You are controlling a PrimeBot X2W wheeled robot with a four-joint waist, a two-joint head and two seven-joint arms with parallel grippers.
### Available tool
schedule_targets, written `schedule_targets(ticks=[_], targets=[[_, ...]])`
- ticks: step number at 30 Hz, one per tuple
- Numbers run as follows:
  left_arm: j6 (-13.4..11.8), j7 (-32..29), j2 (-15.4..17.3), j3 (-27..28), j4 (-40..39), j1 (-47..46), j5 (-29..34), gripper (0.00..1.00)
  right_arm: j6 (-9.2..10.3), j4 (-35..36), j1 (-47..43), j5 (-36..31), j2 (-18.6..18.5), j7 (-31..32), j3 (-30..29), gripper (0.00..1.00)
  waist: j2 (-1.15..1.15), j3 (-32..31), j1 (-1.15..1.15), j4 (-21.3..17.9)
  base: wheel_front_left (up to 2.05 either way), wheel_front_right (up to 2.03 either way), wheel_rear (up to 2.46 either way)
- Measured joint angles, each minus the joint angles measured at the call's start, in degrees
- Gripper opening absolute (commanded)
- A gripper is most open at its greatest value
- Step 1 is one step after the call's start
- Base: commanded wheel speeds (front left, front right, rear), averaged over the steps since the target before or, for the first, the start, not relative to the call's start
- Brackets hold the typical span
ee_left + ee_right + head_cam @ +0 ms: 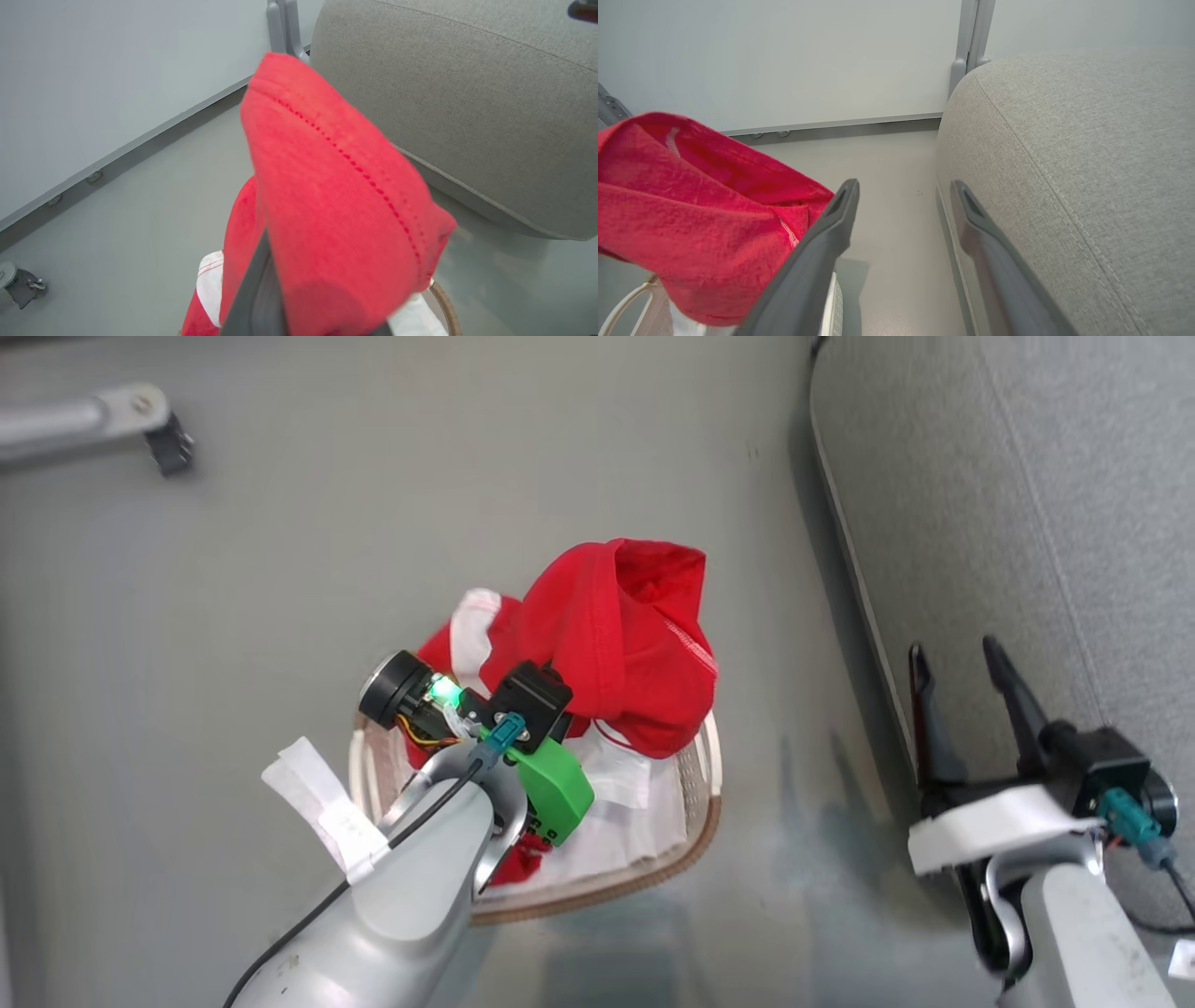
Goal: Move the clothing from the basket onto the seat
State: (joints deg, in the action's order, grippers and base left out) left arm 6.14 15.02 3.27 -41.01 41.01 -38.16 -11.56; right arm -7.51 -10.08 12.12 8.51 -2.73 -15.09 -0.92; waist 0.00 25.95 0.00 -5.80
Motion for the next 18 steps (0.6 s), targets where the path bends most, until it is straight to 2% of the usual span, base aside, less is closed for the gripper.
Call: schedule_targets(ticks=[8, 18], targets=[[1.0, -0.5, 0.0, -2.8, 0.9, -2.3, -2.2, 0.0, 0.0, -1.5, -7.1, -0.5, 0.0, 0.0, 0.8, 1.0, 0.0, -10.7, 0.0, 2.6, 0.0, 0.0, 0.0], [1.2, -6.0, 1.9, -9.1, -1.5, -11.0, -9.2, 0.0, 0.0, -1.5, -10.4, -0.7, 0.0, 0.0, 2.7, 1.0, 0.0, -22.6, -0.01, 5.1, 0.0, 0.0, 0.0]])
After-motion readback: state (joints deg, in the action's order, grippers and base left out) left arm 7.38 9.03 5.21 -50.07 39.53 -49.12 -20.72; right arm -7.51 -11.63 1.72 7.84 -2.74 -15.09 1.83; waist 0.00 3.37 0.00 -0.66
